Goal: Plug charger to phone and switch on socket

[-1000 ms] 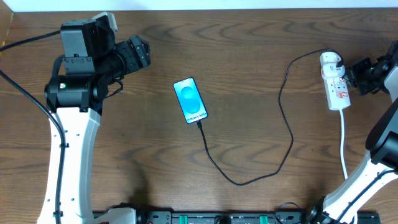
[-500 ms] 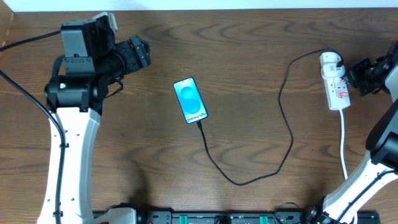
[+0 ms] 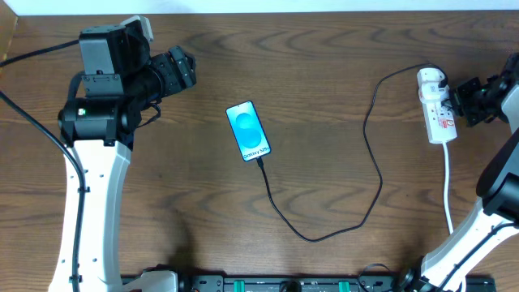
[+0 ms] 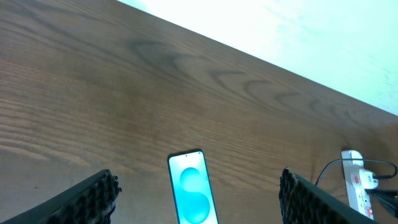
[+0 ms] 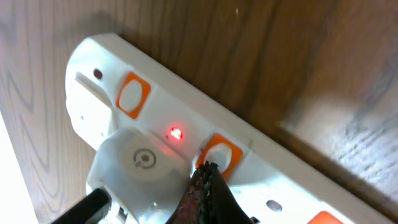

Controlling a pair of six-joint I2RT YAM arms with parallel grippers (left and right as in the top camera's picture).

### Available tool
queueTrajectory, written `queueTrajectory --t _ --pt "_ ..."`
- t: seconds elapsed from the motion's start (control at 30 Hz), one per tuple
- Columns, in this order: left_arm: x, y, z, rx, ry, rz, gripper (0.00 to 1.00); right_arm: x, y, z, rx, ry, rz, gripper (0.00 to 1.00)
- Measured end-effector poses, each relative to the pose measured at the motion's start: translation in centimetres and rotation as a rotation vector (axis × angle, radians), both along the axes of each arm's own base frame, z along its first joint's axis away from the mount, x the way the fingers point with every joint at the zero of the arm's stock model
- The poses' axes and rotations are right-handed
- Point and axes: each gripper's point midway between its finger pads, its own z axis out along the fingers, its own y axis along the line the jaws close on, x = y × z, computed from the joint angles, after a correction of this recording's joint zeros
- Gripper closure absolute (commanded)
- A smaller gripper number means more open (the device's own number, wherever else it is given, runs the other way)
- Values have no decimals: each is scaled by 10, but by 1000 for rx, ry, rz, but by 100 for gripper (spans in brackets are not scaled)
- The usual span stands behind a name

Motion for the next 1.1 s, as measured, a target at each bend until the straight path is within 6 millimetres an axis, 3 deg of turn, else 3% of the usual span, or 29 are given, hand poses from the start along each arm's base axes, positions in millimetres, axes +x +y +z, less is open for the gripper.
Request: queueTrajectory --t 0.13,0.27,0.4,0.6,0.7,0.83,0.93,1.03,1.1 --pt "0 0 0 0 1 0 15 -2 8 0 33 5 9 99" --pt "0 0 0 0 0 0 16 -6 45 -1 114 20 76 99" --pt "0 0 0 0 0 0 15 -10 70 -21 171 49 112 99" --pt "0 0 0 0 0 0 16 -7 53 -10 229 -15 77 99" --pt "0 0 0 0 0 0 16 -8 33 6 219 -56 41 99" --pt "0 0 0 0 1 0 16 -13 -17 51 136 -165 -36 99" --pt "0 0 0 0 0 0 15 -32 -48 118 37 -279 -66 99" --pt "0 0 0 0 0 0 16 -49 -51 181 -74 -401 -14 94" --pt "0 0 0 0 0 0 15 -59 -39 216 -150 -475 66 85"
